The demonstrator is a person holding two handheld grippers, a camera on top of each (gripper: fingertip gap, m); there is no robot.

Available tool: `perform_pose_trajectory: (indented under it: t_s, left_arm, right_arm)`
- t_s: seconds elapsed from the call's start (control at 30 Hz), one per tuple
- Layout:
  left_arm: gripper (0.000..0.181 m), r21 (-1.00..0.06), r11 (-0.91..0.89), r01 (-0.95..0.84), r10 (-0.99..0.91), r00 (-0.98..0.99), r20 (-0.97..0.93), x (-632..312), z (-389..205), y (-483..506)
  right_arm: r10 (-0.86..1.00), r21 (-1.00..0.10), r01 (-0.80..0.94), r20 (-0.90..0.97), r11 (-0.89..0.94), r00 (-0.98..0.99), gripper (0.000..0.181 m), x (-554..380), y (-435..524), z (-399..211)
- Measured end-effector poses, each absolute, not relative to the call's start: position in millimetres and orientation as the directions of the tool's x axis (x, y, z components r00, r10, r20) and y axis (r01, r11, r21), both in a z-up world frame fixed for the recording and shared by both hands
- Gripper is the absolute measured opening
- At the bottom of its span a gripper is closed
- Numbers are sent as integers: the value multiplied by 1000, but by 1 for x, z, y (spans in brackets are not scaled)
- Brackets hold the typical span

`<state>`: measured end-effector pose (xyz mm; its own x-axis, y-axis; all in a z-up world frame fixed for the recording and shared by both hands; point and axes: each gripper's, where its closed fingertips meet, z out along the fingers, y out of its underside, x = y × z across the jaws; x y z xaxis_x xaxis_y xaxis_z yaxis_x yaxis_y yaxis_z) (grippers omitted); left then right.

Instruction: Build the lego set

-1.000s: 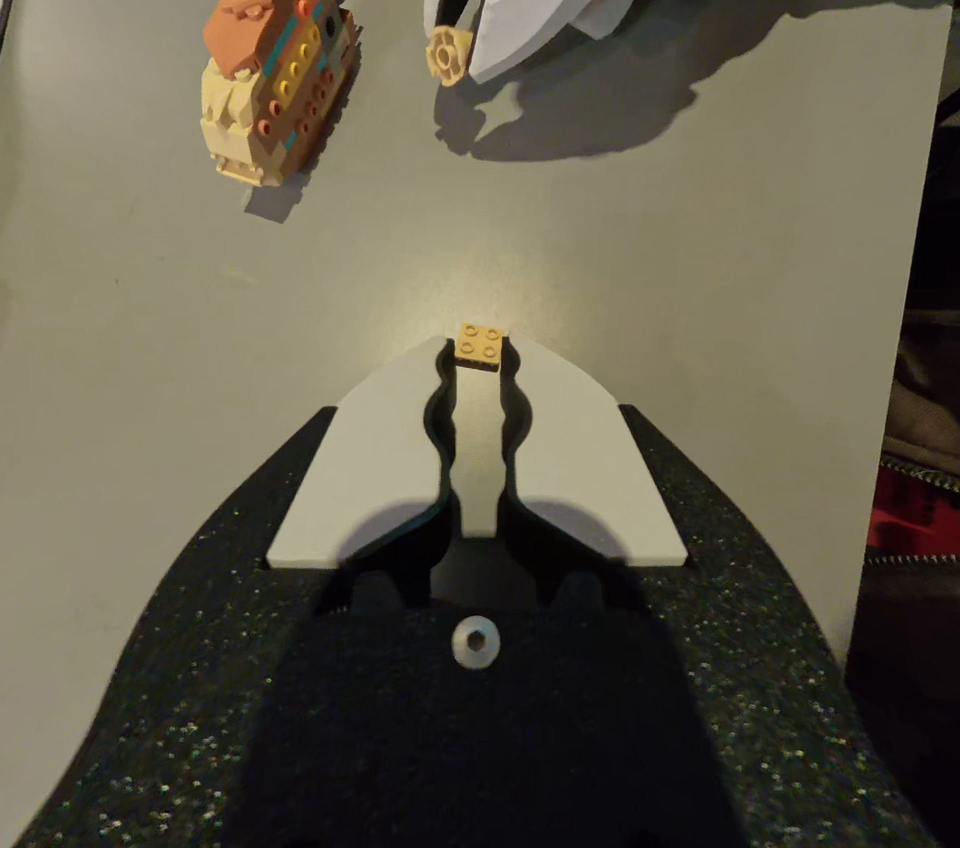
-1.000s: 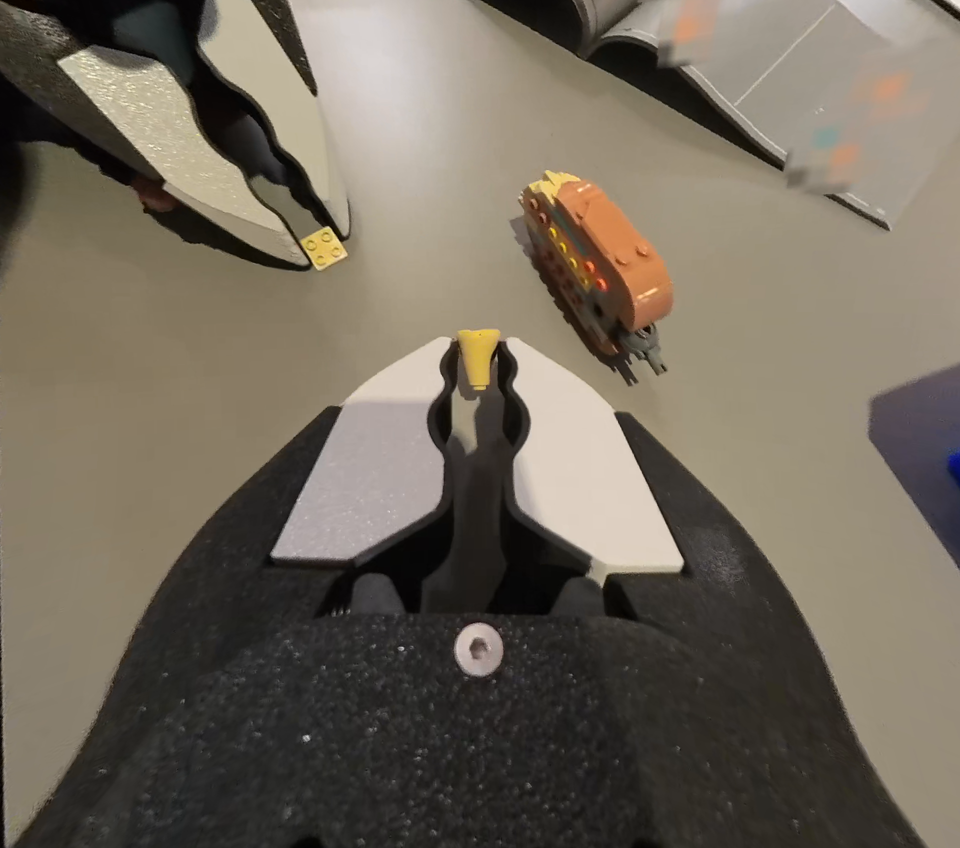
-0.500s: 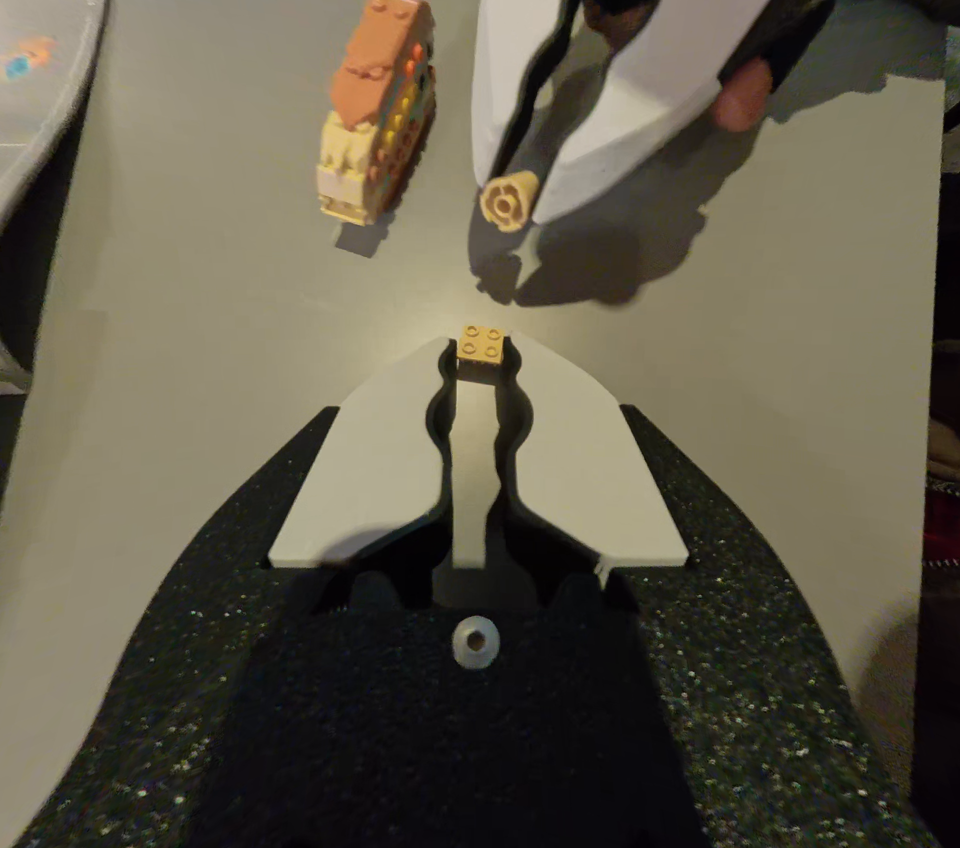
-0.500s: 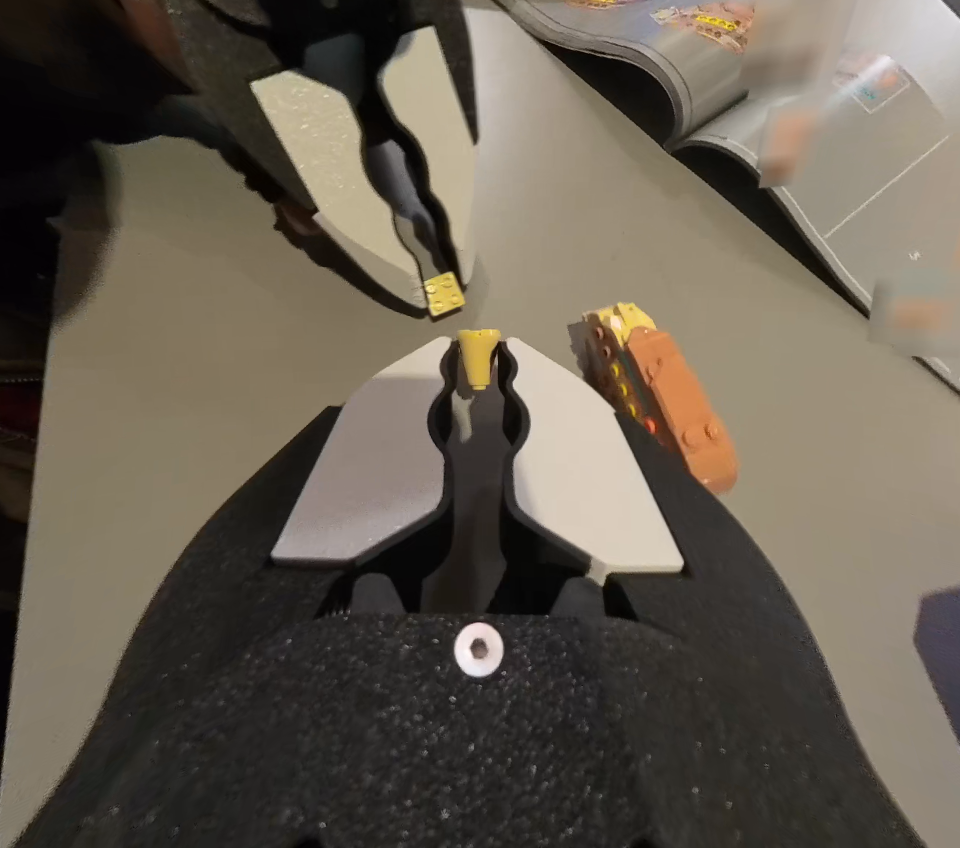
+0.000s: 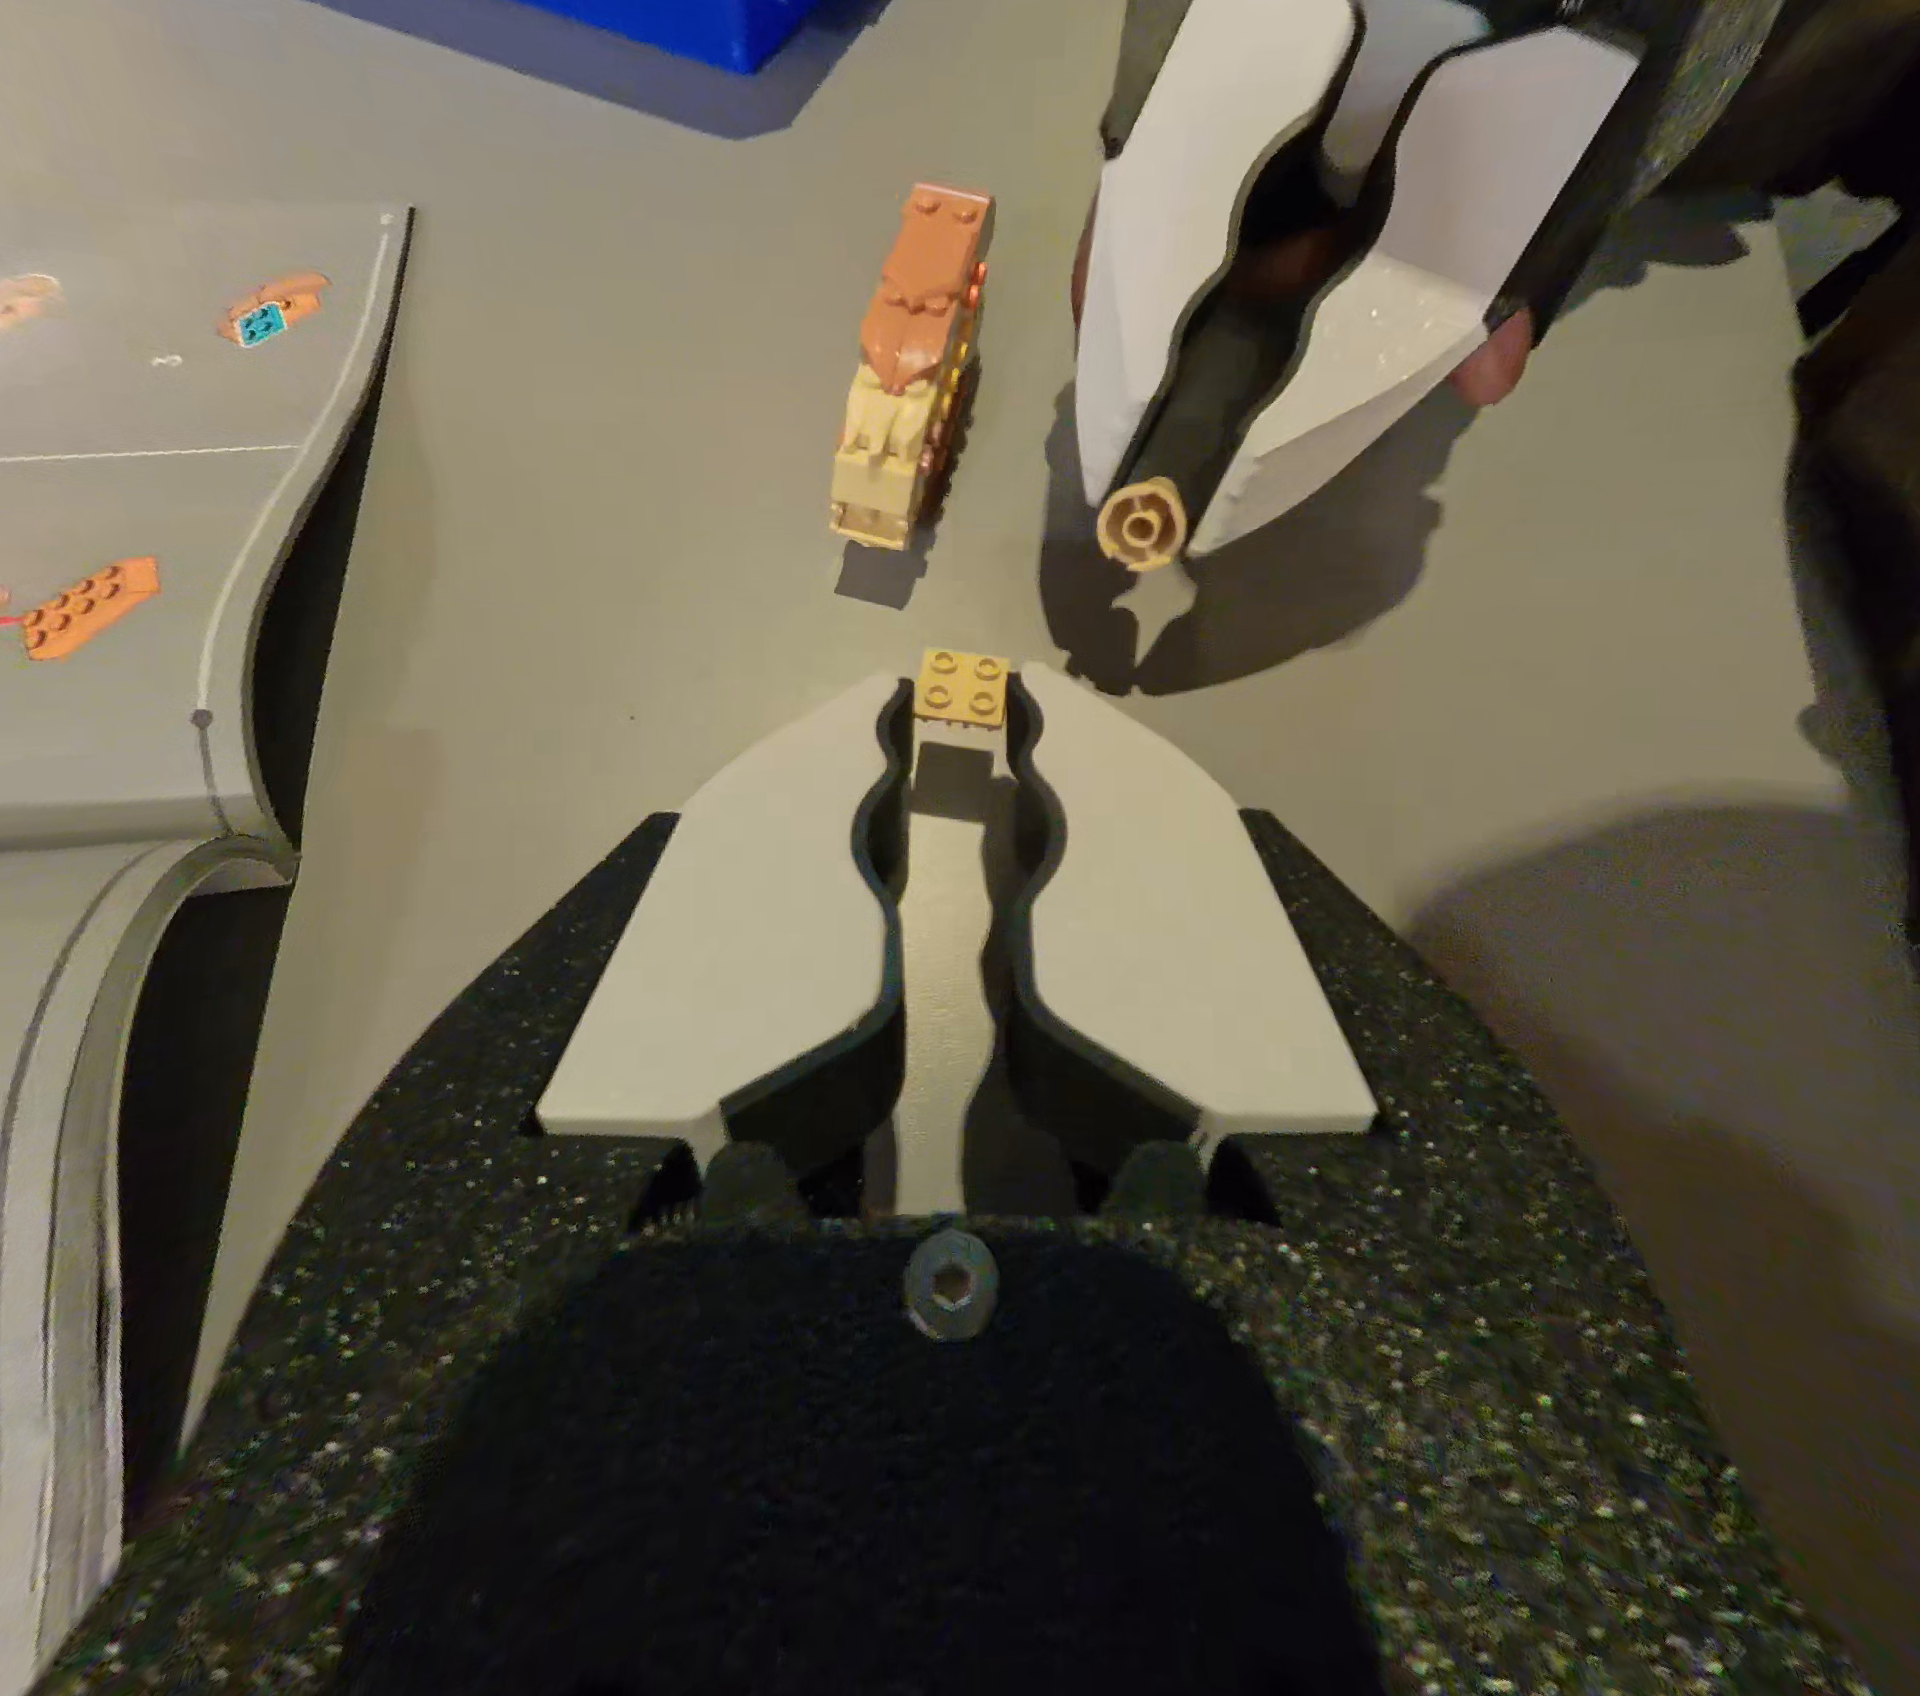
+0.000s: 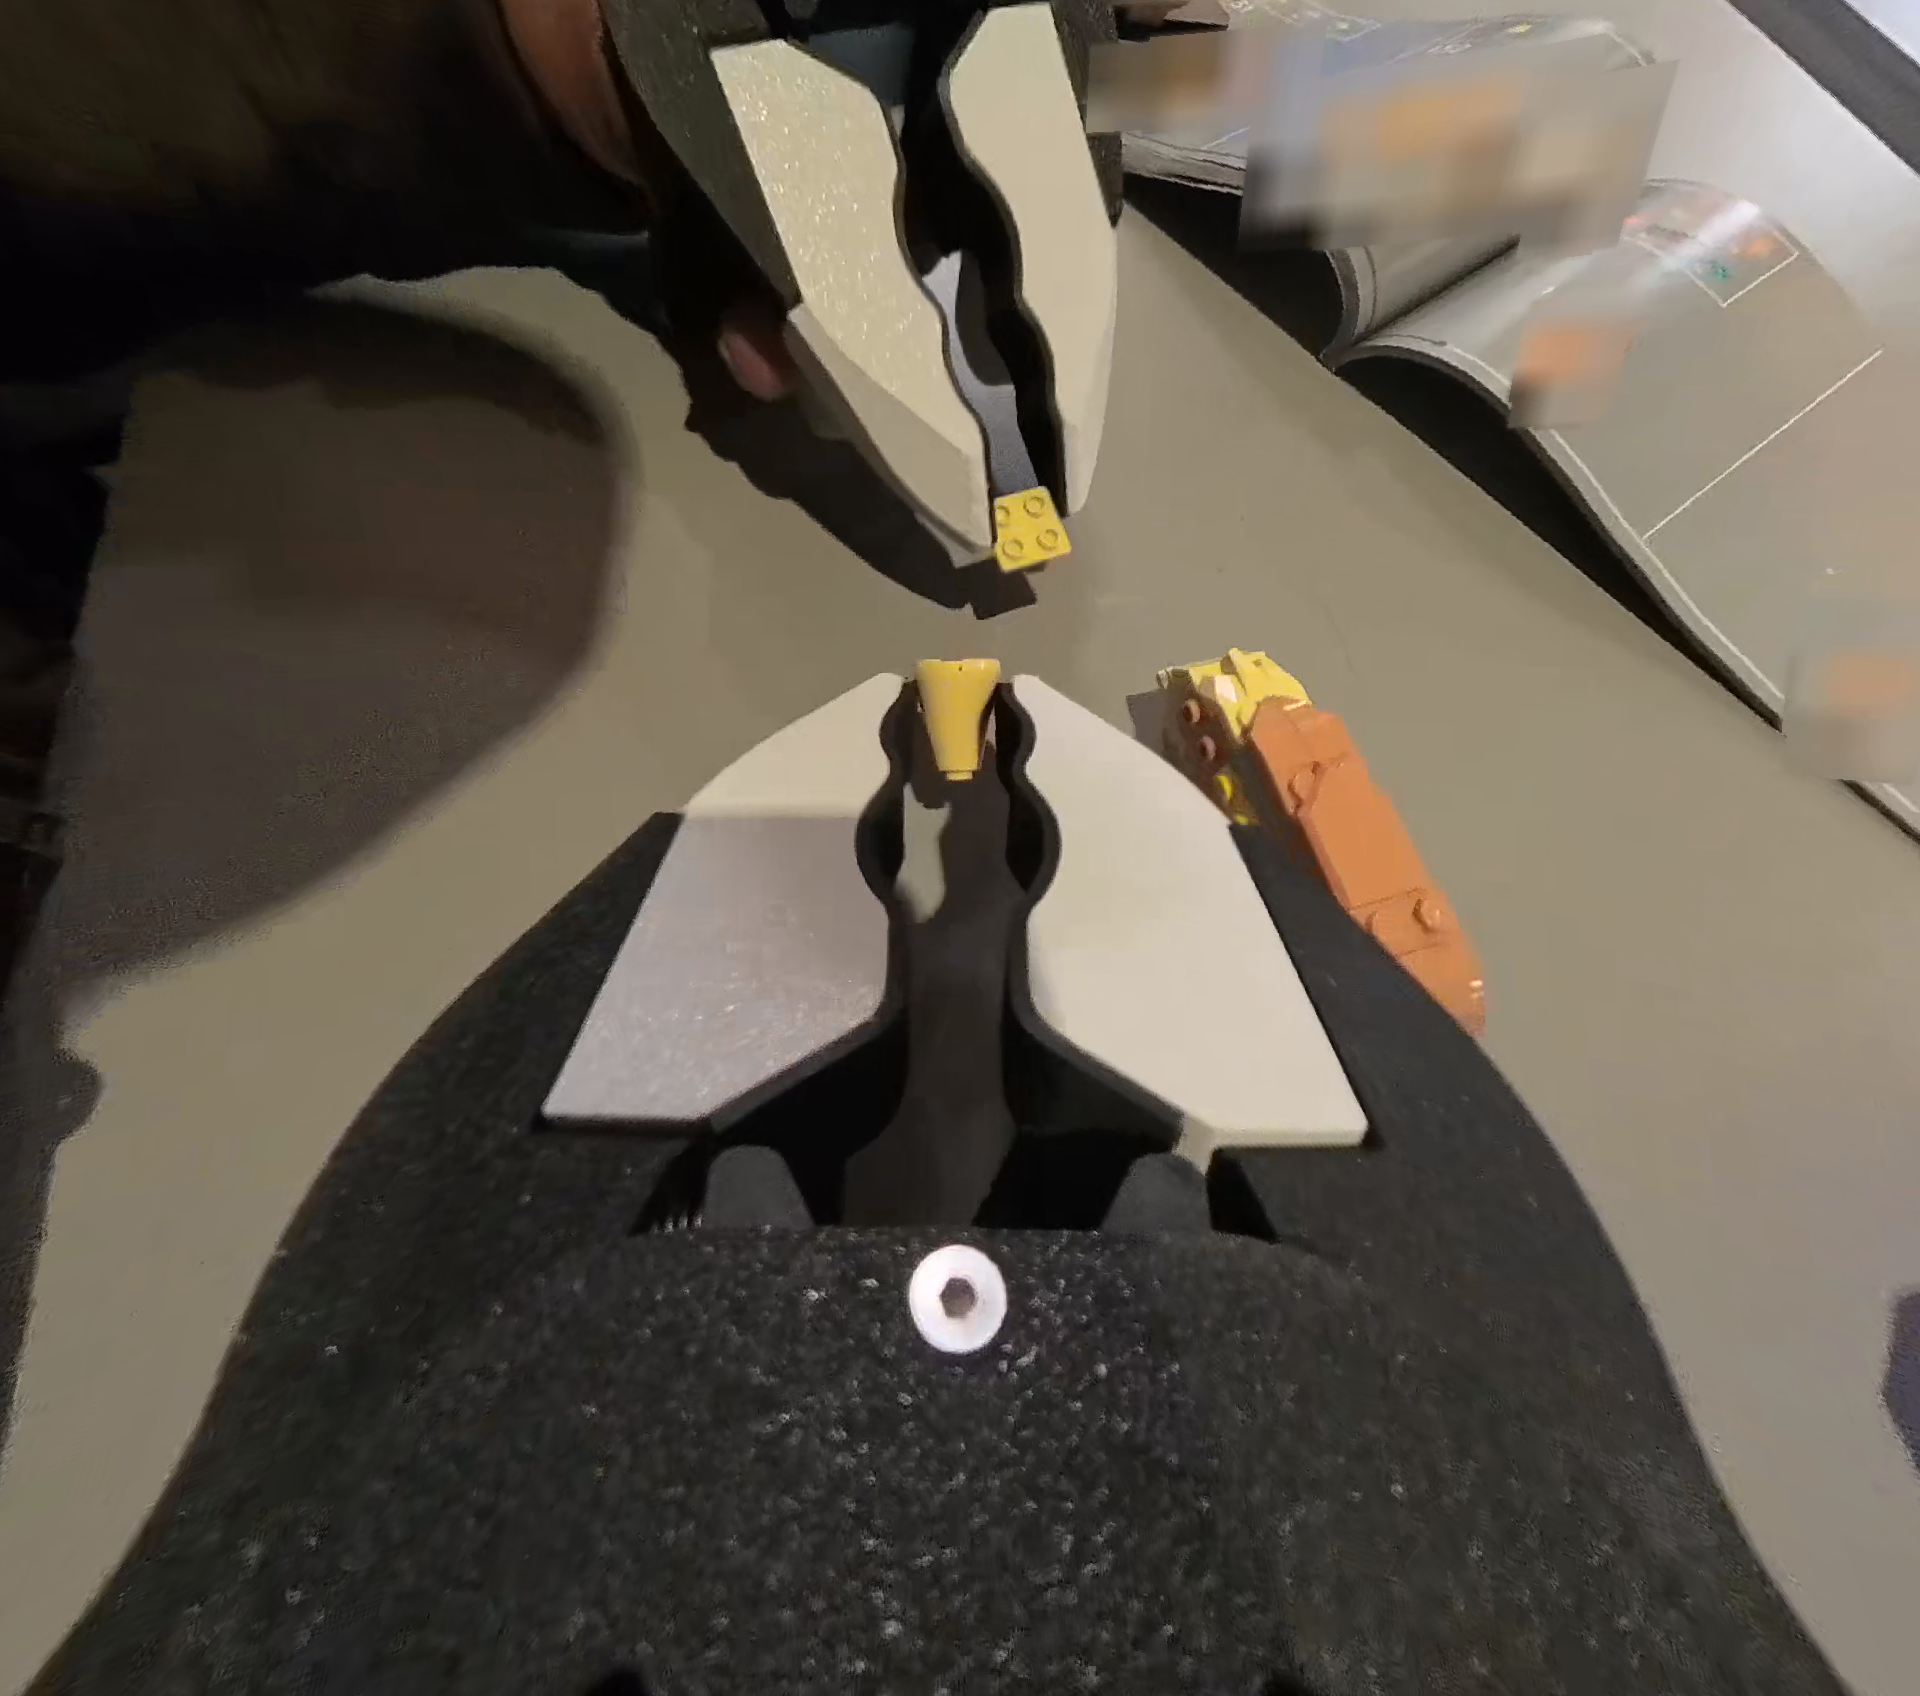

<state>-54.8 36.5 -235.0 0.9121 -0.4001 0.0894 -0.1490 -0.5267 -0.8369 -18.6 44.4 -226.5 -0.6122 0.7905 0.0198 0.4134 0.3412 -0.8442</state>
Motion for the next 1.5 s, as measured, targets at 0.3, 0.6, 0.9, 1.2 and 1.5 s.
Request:
perform_pose_trajectory:
  t_s: [0.3, 0.6, 0.9, 1.2, 1.5]
  left_arm:
    - [17, -860, -506, -67, -408, 897, 169, -57, -227, 36]
    - [17, -849, -517, -109, -434, 888, 150, -52, -230, 34]
    - [17, -817, -546, -187, -466, 878, 111, -44, -240, 31]
    - [17, -788, -570, -234, -480, 873, 88, -40, -248, 30]
    - [17, -780, -584, -226, -481, 870, 108, -40, -250, 30]
  right_arm:
    - [810, -880, 421, -77, 219, -582, 15, -20, 54, -218]
    - [811, -879, 424, -80, 217, -580, 15, -20, 54, -218]
    - [811, -877, 419, -61, 235, -582, 15, -21, 52, -220]
    - [821, -874, 424, -54, 236, -569, 14, -21, 54, -220]
    - [833, -858, 477, -114, 193, -541, 14, -21, 59, -223]
